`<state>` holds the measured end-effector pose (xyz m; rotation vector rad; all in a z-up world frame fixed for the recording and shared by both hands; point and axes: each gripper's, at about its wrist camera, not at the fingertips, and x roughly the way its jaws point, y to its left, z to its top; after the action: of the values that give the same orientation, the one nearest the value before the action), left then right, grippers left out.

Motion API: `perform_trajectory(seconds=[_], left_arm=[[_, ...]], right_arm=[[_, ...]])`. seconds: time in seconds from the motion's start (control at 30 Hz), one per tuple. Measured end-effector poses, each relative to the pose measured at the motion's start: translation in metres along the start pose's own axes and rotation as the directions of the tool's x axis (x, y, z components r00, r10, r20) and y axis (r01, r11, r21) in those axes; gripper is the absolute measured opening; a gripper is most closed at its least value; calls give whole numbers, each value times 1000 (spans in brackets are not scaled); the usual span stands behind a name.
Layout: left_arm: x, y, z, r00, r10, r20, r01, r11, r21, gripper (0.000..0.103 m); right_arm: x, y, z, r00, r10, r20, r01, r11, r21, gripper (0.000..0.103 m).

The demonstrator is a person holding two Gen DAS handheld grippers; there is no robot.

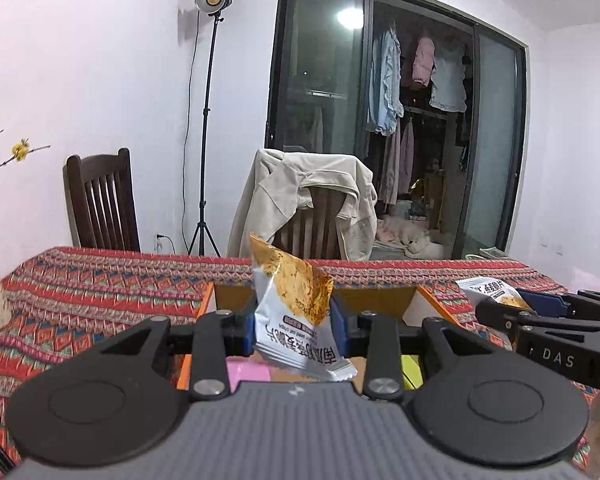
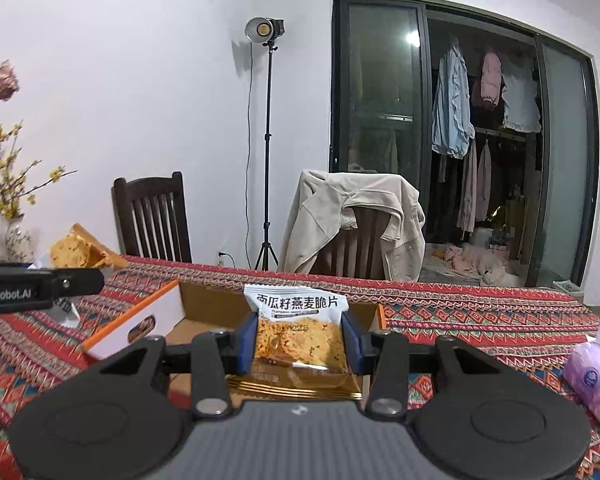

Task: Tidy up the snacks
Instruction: 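Lift both cracker bags over the box and release them inside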

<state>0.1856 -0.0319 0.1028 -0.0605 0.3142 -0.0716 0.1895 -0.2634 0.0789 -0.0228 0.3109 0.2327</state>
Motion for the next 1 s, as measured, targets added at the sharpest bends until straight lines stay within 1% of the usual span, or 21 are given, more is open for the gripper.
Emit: perform_trajectory(seconds=[0.27, 0.37, 0.43, 0.53, 0.63, 0.87, 1.0], left_arm=[[45, 5, 26, 1000, 24, 11, -24, 999, -31, 36], [61, 7, 30, 999, 36, 17, -35, 998, -47, 36], [71, 9, 28, 999, 46, 15, -45, 997, -56, 36], [81, 13, 20, 997, 70, 17, -69, 997, -42, 36], [90, 19, 11, 997, 74, 12, -74, 996, -55, 36], [116, 23, -7, 995, 85, -59, -87, 996, -31, 36], [120, 21, -13, 994, 81, -74, -82, 996, -14, 36]], right_arm=[[45, -6, 22, 1000, -20, -4, 20, 1000, 17, 42], [62, -9, 23, 1000, -30, -2, 30, 999, 26, 42], [72, -10, 22, 999, -35, -3, 35, 999, 33, 42], [84, -11, 16, 998, -55, -1, 55, 998, 33, 42], [94, -11, 10, 999, -50, -7, 51, 998, 24, 42], [113, -17, -1, 998, -26, -56, 28, 999, 31, 42], [118, -17, -6, 996, -20, -82, 23, 999, 38, 42]])
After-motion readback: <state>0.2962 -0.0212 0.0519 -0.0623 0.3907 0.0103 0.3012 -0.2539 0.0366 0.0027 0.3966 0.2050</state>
